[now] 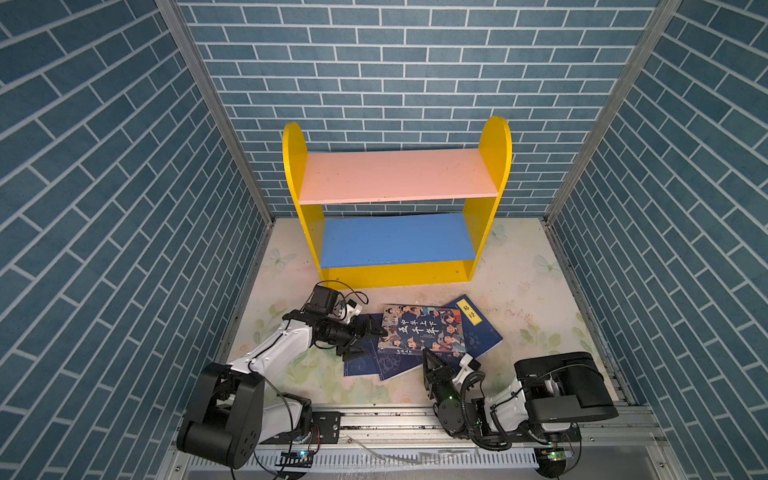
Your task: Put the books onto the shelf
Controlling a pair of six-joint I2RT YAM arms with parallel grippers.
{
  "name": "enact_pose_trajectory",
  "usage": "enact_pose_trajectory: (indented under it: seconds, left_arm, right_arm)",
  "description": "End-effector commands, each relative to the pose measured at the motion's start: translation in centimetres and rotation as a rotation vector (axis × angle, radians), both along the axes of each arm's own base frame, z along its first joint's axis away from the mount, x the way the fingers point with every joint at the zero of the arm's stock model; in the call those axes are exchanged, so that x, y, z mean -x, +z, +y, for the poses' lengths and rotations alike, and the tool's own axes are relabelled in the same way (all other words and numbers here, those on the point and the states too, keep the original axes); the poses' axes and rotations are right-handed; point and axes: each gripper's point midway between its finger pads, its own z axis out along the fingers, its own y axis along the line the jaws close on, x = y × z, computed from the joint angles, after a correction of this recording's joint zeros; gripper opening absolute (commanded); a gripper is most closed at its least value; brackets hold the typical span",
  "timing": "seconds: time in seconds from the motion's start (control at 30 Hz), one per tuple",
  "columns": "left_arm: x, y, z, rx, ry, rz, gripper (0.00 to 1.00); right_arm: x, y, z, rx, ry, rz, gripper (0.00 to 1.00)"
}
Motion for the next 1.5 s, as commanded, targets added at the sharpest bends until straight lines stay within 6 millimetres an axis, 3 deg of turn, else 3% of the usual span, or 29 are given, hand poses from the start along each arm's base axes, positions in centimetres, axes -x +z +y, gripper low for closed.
enact_pose_trajectory:
  seconds: [0.0, 0.17, 0.4, 0.83, 1.13, 1.27, 1.47]
  left_arm:
    - [-0.3, 0.2, -1.3, 0.041, -0.021, 0.004, 0.97]
    - [-0.7, -1.0, -1.9, 0.015, -0.037, 0.033, 0.96]
    - [-3.0, -1.0, -3.2, 0.074, 0.007, 0.043, 0.94]
    - [-4.4, -0.7, -4.4, 0.111, 0.044, 0.030, 0.83]
    - [-5.0, -0.9, -4.7, 0.132, 0.067, 0.052, 0.56]
    - [-5.3, -0.4, -4.9, 0.165, 0.083, 0.049, 0.29]
    - [-5.1, 0.0, -5.0, 0.172, 0.074, 0.047, 0.03]
  right_arm:
    - [-0.5, 1.7, -0.2, -0.057, -0.040, 0.004, 0.25]
    - [-0.7, 2.0, -0.3, -0.044, -0.042, 0.011, 0.25]
    - [-0.8, 2.0, -0.1, -0.032, -0.038, 0.029, 0.25]
    - [-1.1, 1.9, 0.4, -0.040, -0.031, 0.045, 0.26]
    - [-1.1, 1.1, 0.9, -0.074, -0.030, 0.047, 0.27]
    - [-1.1, 1.1, 1.0, -0.069, -0.031, 0.046, 0.32]
    - [-1.2, 1.3, 0.3, -0.042, -0.038, 0.043, 0.44]
